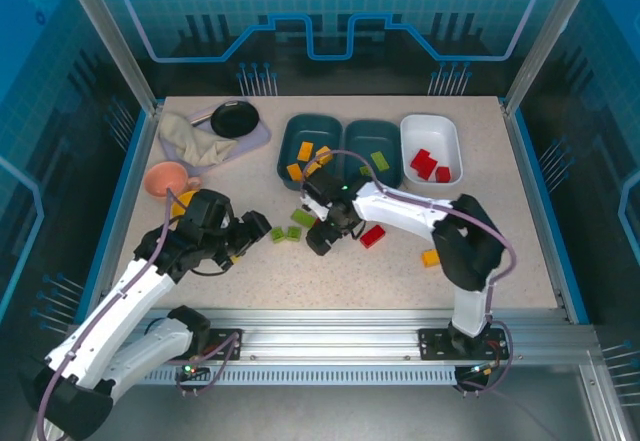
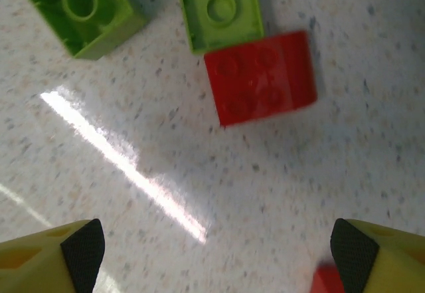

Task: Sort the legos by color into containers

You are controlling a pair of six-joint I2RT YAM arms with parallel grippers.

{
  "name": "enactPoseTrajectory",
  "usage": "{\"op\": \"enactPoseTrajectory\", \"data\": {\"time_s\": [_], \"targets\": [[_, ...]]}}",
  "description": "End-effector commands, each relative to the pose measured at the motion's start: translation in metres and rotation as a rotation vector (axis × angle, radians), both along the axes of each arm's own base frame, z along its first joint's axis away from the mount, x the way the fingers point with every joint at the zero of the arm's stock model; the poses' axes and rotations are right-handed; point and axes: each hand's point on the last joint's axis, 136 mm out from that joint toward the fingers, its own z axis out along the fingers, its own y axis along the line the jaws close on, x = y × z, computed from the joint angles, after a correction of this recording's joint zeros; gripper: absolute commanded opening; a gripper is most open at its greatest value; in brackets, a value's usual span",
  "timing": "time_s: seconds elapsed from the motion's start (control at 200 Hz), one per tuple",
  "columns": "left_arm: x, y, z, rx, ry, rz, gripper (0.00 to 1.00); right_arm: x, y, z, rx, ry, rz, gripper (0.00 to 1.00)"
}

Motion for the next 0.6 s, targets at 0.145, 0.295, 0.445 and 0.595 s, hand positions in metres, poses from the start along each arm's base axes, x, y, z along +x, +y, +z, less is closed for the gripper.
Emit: {"op": "enactPoseTrajectory", "data": {"time_s": [0.145,0.295,0.445,0.595], "targets": [[-0.014,0.011,-0.001,0.021,0.006,0.030,0.85,0.024,0.020,-0.006,-0.035,0.028,-0.028,0.84],[-0.016,0.013,-0.002,0.022,0.008,0.038,0.85,0.024,0.013,-0.002,-0.005,0.093,-0.295,0.86],[-0.016,0.013,-0.002,0.013,0.002,0.045,0.85,0.022,0.013,-0.008,0.005,0.140,-0.490,0.85],[-0.015,0.011,-0.003,0.007,0.003,0.042,0.85,0.029,0.019,-0.013,0.046,0.172,-0.588,0.83]]}}
